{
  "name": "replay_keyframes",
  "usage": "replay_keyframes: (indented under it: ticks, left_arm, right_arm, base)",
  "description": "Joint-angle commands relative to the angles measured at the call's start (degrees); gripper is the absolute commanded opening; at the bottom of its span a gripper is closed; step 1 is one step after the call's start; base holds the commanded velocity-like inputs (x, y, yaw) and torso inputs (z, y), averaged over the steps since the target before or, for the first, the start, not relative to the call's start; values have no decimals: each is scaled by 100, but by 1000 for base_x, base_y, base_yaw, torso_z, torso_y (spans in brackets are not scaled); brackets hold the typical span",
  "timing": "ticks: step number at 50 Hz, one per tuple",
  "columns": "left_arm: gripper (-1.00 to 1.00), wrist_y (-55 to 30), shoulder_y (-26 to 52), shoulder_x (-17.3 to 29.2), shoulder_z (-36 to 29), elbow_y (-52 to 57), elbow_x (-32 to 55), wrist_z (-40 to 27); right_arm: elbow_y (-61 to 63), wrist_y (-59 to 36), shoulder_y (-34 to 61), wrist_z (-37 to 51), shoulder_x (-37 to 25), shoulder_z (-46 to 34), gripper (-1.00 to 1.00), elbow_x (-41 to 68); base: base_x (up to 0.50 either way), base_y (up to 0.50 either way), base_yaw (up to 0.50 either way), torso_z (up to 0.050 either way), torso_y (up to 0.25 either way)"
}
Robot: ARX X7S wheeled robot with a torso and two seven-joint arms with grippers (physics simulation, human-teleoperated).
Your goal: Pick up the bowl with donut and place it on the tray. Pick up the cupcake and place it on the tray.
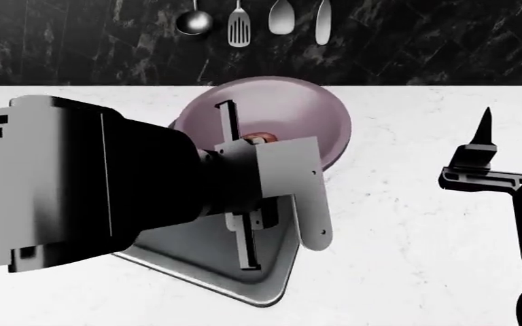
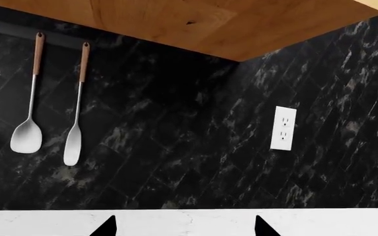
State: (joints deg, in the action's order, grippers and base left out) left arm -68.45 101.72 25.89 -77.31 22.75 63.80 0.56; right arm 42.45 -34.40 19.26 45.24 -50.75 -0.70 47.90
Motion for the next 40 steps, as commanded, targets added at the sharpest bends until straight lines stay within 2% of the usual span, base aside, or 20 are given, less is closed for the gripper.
replay_keyframes:
  ticks: [1,40]
  left_arm:
    - [-100,53,-31,19,-79,-112,-330,39]
    - [-100,507,-451,119,-352,-512,-703,169]
  right_arm:
    - [-22,11,-13,-5,7,-11,100,-19]
    - [-126,61,-54,-37,64,-92,100,-127]
  base:
    - [0,0,0,0,0]
    - [0,0,0,0,1]
